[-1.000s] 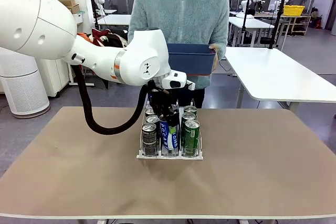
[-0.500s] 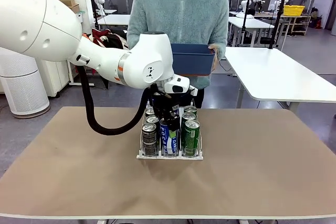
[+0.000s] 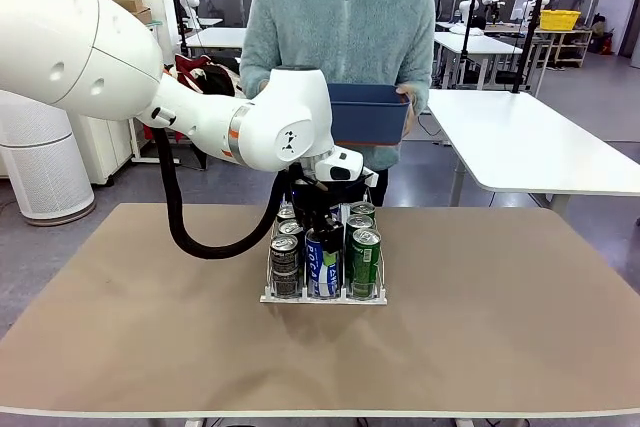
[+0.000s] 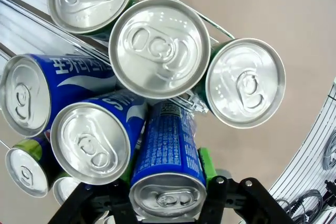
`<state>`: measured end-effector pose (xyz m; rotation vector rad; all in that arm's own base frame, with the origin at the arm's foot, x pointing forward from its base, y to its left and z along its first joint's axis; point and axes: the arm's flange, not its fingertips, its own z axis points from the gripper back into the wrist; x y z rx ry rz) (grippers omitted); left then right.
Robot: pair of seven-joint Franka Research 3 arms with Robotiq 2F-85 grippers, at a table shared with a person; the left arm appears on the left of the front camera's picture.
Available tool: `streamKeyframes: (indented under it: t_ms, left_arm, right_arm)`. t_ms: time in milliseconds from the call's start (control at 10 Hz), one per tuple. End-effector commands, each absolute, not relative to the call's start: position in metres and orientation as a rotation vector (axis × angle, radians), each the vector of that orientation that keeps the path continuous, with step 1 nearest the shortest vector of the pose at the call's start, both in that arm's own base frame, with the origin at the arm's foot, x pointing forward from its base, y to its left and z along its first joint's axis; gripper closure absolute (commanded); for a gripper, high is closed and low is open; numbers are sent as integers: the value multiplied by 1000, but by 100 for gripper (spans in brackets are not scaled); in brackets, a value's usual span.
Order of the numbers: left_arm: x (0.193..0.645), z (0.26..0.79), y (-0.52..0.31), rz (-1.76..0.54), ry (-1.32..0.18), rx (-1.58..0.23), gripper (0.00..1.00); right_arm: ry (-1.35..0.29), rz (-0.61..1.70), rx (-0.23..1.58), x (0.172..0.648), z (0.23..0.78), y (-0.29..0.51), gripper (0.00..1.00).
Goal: Fill the beverage cans into the dispenser.
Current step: Place the picked Ionic drink in the line of the Automatic Can Dispenser with the same cans.
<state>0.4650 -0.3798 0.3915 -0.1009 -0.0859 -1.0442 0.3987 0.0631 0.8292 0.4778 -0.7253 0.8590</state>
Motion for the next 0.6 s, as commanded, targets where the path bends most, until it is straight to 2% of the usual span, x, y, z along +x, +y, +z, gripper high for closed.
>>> streamKeyframes:
  t_ms: [0, 100, 200, 400, 500]
  left_arm:
    - [465, 392, -380, -1044, -86, -101, 26]
    - [463, 397, -378, -1043, -95, -78, 24]
    - [458, 405, -377, -1030, -99, -58, 7]
    - [453, 418, -376, -1005, -115, -24, 0]
    - [451, 421, -376, -986, -130, -18, 0]
  right_arm:
    - [-718, 861, 480, 398, 830, 62, 0]
    - [-718, 861, 480, 398, 830, 62, 0]
    - [-718, 861, 480, 398, 830, 62, 0]
    - [-718, 861, 480, 398, 830, 62, 0]
    - [-718, 861, 480, 398, 830, 62, 0]
